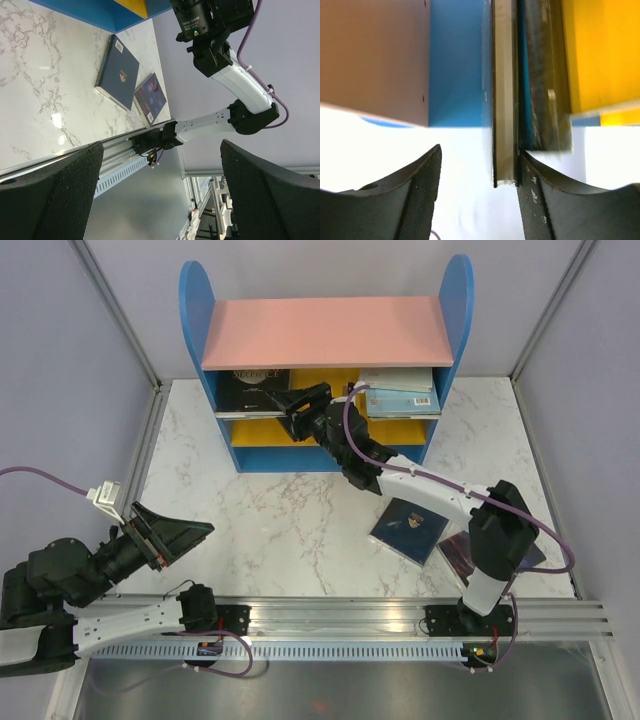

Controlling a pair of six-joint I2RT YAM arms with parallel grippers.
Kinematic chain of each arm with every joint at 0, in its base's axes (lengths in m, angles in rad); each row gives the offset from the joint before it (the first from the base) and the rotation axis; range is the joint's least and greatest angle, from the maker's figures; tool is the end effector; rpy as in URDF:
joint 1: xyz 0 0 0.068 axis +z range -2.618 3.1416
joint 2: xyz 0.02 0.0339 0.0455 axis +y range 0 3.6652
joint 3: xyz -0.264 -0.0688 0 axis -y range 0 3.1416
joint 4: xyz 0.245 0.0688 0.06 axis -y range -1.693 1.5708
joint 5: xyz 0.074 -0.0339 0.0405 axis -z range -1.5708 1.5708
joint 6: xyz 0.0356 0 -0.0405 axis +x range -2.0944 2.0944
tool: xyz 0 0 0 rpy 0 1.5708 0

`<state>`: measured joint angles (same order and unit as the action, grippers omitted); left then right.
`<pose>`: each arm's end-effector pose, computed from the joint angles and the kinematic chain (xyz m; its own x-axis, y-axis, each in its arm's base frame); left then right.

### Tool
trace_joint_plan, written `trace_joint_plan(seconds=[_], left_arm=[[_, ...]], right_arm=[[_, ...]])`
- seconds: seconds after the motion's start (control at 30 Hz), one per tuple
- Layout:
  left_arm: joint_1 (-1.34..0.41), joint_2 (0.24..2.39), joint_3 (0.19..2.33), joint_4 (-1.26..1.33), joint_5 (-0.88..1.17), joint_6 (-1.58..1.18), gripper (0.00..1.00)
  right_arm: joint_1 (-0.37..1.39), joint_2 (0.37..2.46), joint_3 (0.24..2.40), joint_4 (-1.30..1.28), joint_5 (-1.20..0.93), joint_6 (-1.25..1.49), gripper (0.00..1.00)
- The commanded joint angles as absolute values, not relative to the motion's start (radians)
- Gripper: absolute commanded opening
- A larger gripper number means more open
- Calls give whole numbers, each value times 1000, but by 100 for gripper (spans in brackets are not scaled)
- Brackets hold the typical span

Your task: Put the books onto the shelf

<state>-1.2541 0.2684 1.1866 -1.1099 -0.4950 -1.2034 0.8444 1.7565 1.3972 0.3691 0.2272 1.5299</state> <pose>0.0067 0.0338 0.3945 -0.6662 -0.6043 -0.4371 0.1928 0.4266 -0.8837 0.2902 0.3145 0.3440 -0.5780 0.8151 -0.0387 -0.0302 0.0260 0.9992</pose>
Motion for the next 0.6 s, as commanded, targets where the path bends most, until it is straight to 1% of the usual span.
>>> trace_joint_plan(seconds=[0.0, 0.03, 0.07, 0.13, 0.23, 0.3, 0.4, 0.5, 0.53, 0.57], left_arm=[[-1258, 261, 1195, -1124, -538, -1210, 100], [-1258, 262, 1195, -1124, -541, -1210, 100], [-1258, 261, 1196, -1124, -549, -1209, 100], [-1258, 259, 1200, -1132, -560, -1209, 100], [-1258, 258, 1204, -1135, -568, -1209, 100], [-1258, 259, 1209, -1137, -574, -1209, 100], [-1258, 264, 1212, -1141, -575, -1210, 100], [-1258, 262, 1206, -1141, -571, -1221, 100], [-1258, 262, 1201, -1141, -569, -1226, 100], [-1258, 265, 1200, -1141, -563, -1229, 100]], right_arm=[[867, 1674, 1344, 390, 189, 1533, 65], [873, 1664, 1335, 388, 186, 1529, 66], [880, 1654, 1318, 384, 183, 1525, 70], [887, 1632, 1304, 379, 167, 1510, 73], [887, 1623, 1276, 376, 149, 1517, 75], [887, 1620, 1261, 383, 134, 1522, 76], [891, 1611, 1261, 373, 121, 1516, 73], [893, 1595, 1247, 371, 123, 1509, 51], [893, 1592, 1244, 371, 127, 1509, 39], [893, 1589, 1243, 370, 130, 1509, 34]])
